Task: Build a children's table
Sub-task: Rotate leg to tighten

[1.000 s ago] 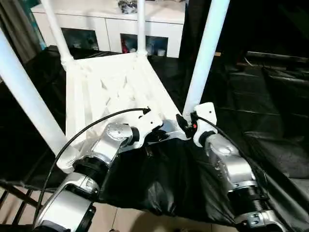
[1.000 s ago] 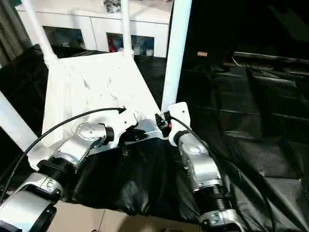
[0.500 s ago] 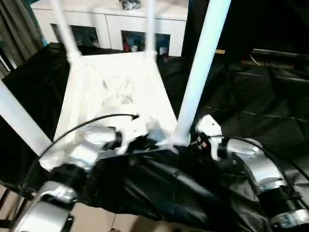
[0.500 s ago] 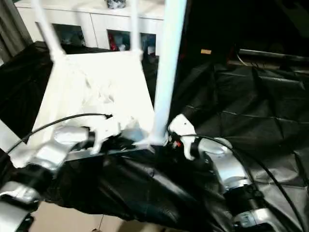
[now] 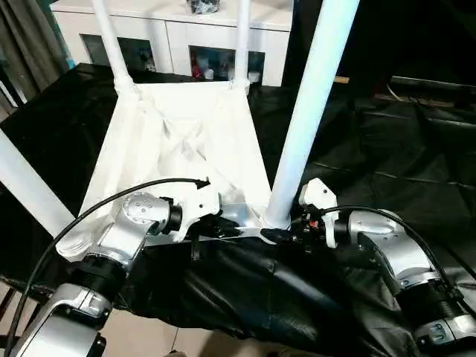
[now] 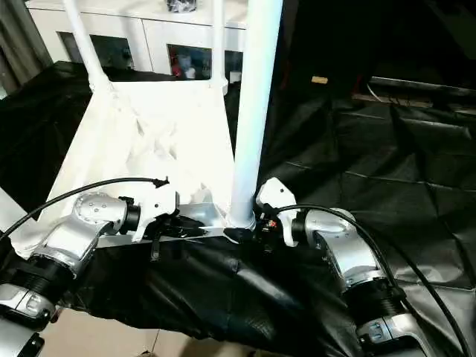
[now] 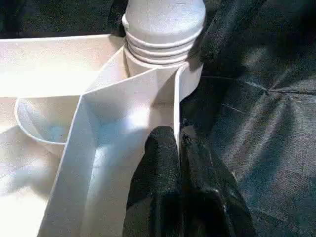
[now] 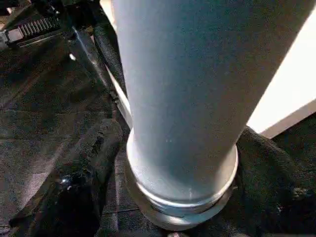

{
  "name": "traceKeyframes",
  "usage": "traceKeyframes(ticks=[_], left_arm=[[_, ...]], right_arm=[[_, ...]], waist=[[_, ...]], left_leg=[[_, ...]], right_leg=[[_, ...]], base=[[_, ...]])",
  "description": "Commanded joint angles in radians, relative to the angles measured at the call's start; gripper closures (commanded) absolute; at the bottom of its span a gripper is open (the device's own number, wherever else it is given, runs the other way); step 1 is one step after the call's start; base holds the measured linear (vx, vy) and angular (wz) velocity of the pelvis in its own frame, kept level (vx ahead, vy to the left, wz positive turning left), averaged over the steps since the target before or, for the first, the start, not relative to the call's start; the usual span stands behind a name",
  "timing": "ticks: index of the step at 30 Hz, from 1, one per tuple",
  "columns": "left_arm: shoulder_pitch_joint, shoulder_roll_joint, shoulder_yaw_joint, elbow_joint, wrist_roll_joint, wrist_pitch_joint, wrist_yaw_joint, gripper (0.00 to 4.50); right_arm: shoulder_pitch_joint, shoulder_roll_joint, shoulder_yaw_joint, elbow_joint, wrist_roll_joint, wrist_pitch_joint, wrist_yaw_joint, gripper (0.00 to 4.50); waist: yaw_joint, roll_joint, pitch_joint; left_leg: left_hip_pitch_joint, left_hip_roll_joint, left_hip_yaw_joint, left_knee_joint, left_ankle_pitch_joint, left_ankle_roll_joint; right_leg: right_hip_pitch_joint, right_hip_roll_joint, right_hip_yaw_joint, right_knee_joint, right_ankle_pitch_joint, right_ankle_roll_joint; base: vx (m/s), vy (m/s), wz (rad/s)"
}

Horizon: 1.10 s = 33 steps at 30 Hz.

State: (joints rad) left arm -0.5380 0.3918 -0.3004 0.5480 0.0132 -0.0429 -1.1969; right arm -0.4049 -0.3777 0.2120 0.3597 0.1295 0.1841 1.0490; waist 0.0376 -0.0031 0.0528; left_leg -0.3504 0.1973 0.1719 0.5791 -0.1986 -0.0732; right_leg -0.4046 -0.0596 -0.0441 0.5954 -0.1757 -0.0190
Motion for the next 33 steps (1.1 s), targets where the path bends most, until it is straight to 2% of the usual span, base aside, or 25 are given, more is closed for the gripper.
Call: traceKeyframes(ticks=[1,9,17,20,22,23,24,25,26,28,30,31,32,33], left_arm=[[0.016,-0.001,-0.013,-0.01,0.0,0.012,0.001,4.5],[0.023,0.001,-0.014,-0.017,0.002,0.022,0.001,4.5],[0.024,0.006,-0.015,-0.016,0.009,0.028,0.002,4.5],[0.025,0.004,-0.014,-0.015,0.015,0.038,0.016,4.5],[0.015,-0.036,-0.01,0.002,0.038,0.075,0.104,4.5],[0.011,-0.049,-0.008,0.008,0.041,0.078,0.123,4.5],[-0.004,-0.085,-0.007,0.027,0.051,0.08,0.177,4.5],[-0.004,-0.085,-0.007,0.027,0.051,0.08,0.177,4.5],[-0.016,-0.114,-0.005,0.041,0.057,0.086,0.218,4.5],[-0.033,-0.156,-0.002,0.057,0.061,0.101,0.27,4.5],[-0.081,-0.247,-0.003,0.11,0.08,0.12,0.384,4.5],[-0.089,-0.261,-0.003,0.119,0.083,0.122,0.401,4.5],[-0.101,-0.28,-0.005,0.133,0.093,0.124,0.434,4.5],[-0.112,-0.293,-0.006,0.145,0.1,0.126,0.459,4.5]], right_arm=[[-0.003,0.002,0.013,-0.016,0.032,-0.012,0.036,0.9],[0.0,0.012,-0.003,-0.018,0.054,0.003,0.059,1.68],[0.005,0.015,0.009,-0.015,0.056,0.005,0.067,1.83],[0.018,0.029,0.0,-0.026,0.07,0.04,0.046,1.84],[0.057,0.1,-0.029,-0.043,0.058,0.06,-0.108,1.84],[0.067,0.115,-0.033,-0.049,0.056,0.072,-0.137,1.84],[0.082,0.152,-0.032,-0.048,0.039,0.081,-0.207,1.84],[0.082,0.152,-0.032,-0.048,0.039,0.081,-0.207,1.84],[0.089,0.18,-0.031,-0.041,0.024,0.075,-0.255,1.84],[0.091,0.22,-0.032,-0.022,0.003,0.073,-0.326,1.84],[0.057,0.318,-0.04,0.06,-0.066,0.058,-0.533,1.84],[0.05,0.334,-0.042,0.075,-0.077,0.055,-0.568,1.84],[0.037,0.362,-0.052,0.098,-0.092,0.05,-0.625,1.84],[0.023,0.384,-0.058,0.117,-0.098,0.037,-0.657,1.84]], waist=[[0.005,-0.012,-0.061],[0.007,-0.01,-0.061],[0.007,-0.01,-0.062],[0.007,-0.01,-0.06],[0.005,-0.013,-0.058],[0.006,-0.012,-0.056],[0.001,-0.015,-0.053],[0.001,-0.015,-0.053],[0.001,-0.011,-0.049],[-0.005,-0.013,-0.045],[-0.006,-0.002,-0.042],[-0.012,-0.006,-0.042],[-0.015,-0.01,-0.042],[-0.013,0.008,-0.043]], left_leg=[[-0.003,0.03,0.001,-0.056,-0.119,0.068],[-0.003,0.028,0.001,-0.056,-0.107,0.07],[-0.003,0.028,0.001,-0.055,-0.102,0.071],[-0.003,0.028,0.001,-0.056,-0.109,0.071],[-0.003,0.029,0.002,-0.057,-0.115,0.065],[-0.003,0.028,0.001,-0.059,-0.119,0.058],[-0.001,0.027,-0.001,-0.064,-0.155,0.039],[-0.001,0.027,-0.001,-0.064,-0.155,0.039],[0.005,0.028,-0.001,-0.065,-0.191,0.027],[0.005,0.027,-0.005,-0.069,-0.245,0.007],[0.008,0.023,-0.009,-0.071,-0.277,-0.008],[0.007,0.022,-0.007,-0.07,-0.288,-0.013],[0.006,0.017,-0.014,-0.072,-0.307,-0.02],[0.007,0.015,-0.019,-0.073,-0.314,-0.02]], right_leg=[[0.058,-0.07,0.04,-0.056,-0.153,-0.233],[0.058,-0.069,0.04,-0.055,-0.135,-0.236],[0.059,-0.068,0.039,-0.054,-0.131,-0.236],[0.058,-0.068,0.039,-0.055,-0.139,-0.236],[0.055,-0.07,0.04,-0.058,-0.158,-0.23],[0.054,-0.07,0.041,-0.06,-0.174,-0.224],[0.053,-0.07,0.039,-0.069,-0.251,-0.203],[0.053,-0.07,0.039,-0.069,-0.251,-0.203],[0.046,-0.07,0.04,-0.077,-0.315,-0.187],[0.041,-0.07,0.04,-0.086,-0.416,-0.151],[0.036,-0.071,0.04,-0.094,-0.47,-0.131],[0.032,-0.07,0.041,-0.097,-0.488,-0.125],[0.037,-0.07,0.035,-0.1,-0.54,-0.101],[0.034,-0.075,0.036,-0.103,-0.56,-0.085]], base=[[0.0,0.0,0.0],[0.0,0.0,0.0],[0.0,0.0,0.0],[0.0,0.0,0.0],[0.0,0.0,0.0],[0.0,0.0,0.0],[0.0,0.0,0.0],[0.0,0.0,0.0],[0.0,0.0,0.0],[0.0,0.0,0.0],[0.0,0.0,0.0],[0.0,0.0,0.0],[0.0,0.0,0.0],[0.0,0.0,0.0]])
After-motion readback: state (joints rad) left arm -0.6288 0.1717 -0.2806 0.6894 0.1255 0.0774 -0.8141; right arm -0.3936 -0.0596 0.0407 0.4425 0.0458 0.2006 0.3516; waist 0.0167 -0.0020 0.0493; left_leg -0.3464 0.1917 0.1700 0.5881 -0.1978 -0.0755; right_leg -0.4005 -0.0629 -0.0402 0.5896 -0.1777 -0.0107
